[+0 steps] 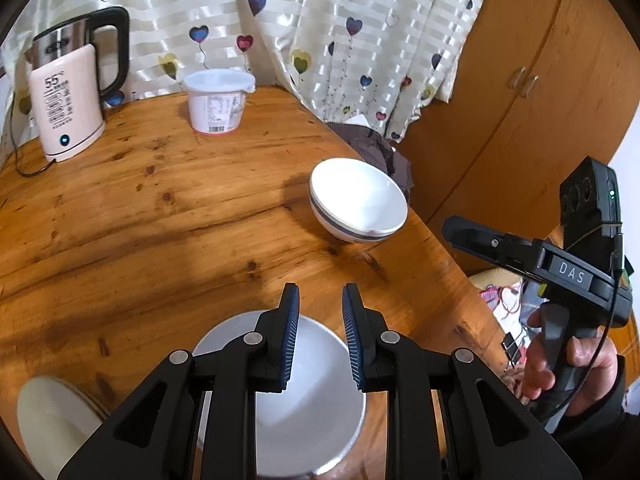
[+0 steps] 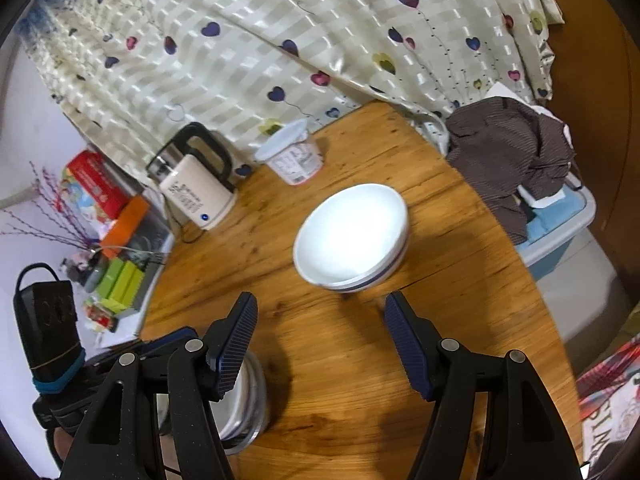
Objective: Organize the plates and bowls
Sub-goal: 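Move the right gripper toward the stacked white bowls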
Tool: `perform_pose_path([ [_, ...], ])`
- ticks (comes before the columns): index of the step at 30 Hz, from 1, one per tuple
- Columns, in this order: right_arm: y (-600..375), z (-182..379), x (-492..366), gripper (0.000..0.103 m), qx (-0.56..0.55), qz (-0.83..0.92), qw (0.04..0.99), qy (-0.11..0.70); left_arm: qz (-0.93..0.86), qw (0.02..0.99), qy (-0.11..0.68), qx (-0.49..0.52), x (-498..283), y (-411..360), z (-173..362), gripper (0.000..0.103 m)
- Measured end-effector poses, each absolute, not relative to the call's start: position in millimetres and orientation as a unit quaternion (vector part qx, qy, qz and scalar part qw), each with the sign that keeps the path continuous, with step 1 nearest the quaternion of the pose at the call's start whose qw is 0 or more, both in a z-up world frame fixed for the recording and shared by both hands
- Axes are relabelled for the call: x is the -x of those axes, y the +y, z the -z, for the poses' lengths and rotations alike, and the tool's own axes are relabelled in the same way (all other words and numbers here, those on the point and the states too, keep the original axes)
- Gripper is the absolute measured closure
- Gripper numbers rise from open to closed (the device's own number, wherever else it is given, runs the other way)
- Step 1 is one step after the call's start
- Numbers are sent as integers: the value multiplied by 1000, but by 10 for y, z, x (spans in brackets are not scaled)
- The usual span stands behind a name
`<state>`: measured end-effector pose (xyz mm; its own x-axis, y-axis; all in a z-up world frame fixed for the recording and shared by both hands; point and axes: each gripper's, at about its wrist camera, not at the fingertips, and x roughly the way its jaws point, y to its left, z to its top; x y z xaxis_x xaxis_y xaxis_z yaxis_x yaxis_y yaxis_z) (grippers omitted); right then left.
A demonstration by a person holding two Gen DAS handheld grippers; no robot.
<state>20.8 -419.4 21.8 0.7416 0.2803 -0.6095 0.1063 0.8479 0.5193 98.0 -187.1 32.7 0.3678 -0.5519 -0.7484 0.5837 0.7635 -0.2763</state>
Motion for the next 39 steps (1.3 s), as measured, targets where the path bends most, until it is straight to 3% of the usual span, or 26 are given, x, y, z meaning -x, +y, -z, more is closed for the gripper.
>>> perform_pose_path([
  [22, -4522, -35, -657, 36, -254, -12, 884, 392, 350, 805, 480, -7, -1612, -2345, -210, 80],
  [34, -4613, 77, -883, 47, -259, -14, 875, 409, 355, 789, 501, 7, -1919, -2623, -101, 80],
  [39, -4651, 156, -952, 56, -264, -14, 869, 419, 354, 788, 504, -3, -1971, -2714, -40, 80],
])
